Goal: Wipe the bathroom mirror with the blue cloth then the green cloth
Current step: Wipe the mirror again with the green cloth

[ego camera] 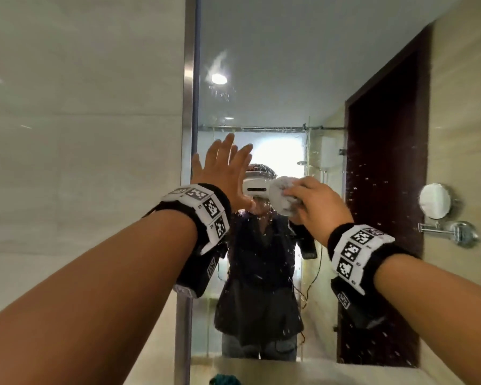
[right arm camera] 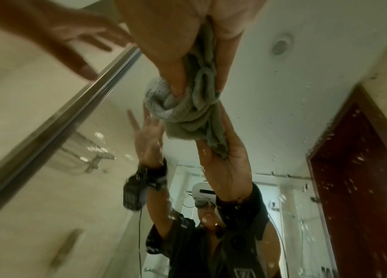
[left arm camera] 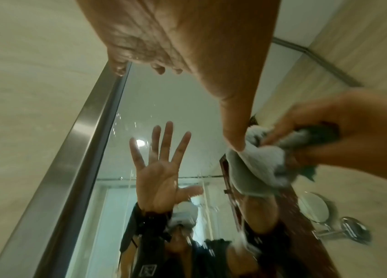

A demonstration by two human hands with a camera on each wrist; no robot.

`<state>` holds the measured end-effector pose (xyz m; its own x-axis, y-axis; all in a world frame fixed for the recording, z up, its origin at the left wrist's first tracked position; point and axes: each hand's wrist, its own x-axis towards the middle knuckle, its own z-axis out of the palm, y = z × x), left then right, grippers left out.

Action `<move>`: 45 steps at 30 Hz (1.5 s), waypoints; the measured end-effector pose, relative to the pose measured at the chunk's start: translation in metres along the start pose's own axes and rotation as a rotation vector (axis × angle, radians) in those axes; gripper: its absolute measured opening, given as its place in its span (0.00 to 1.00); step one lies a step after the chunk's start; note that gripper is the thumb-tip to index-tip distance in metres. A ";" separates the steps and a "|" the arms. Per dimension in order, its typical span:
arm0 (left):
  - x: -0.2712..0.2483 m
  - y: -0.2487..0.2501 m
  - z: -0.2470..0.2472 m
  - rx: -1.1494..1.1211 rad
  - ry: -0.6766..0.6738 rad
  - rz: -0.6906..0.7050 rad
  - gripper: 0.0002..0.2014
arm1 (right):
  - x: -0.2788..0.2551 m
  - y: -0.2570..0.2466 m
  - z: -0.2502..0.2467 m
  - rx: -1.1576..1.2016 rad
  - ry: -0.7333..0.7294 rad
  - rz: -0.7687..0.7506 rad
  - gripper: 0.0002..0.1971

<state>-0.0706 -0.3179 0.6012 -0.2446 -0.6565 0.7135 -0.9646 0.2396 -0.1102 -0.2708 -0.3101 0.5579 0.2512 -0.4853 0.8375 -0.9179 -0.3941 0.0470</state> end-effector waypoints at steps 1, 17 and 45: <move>0.013 -0.004 -0.002 0.040 0.001 -0.003 0.59 | 0.002 0.003 0.005 -0.045 0.008 -0.024 0.16; 0.064 -0.015 0.031 0.072 -0.050 -0.013 0.75 | 0.051 -0.021 0.024 -0.230 0.154 0.068 0.22; 0.059 -0.017 0.027 0.034 -0.055 0.000 0.75 | 0.111 -0.017 -0.011 -0.146 0.274 0.086 0.21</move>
<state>-0.0713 -0.3805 0.6268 -0.2491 -0.6948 0.6747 -0.9671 0.2157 -0.1349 -0.2309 -0.3493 0.6561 0.0969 -0.2758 0.9563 -0.9714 -0.2354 0.0305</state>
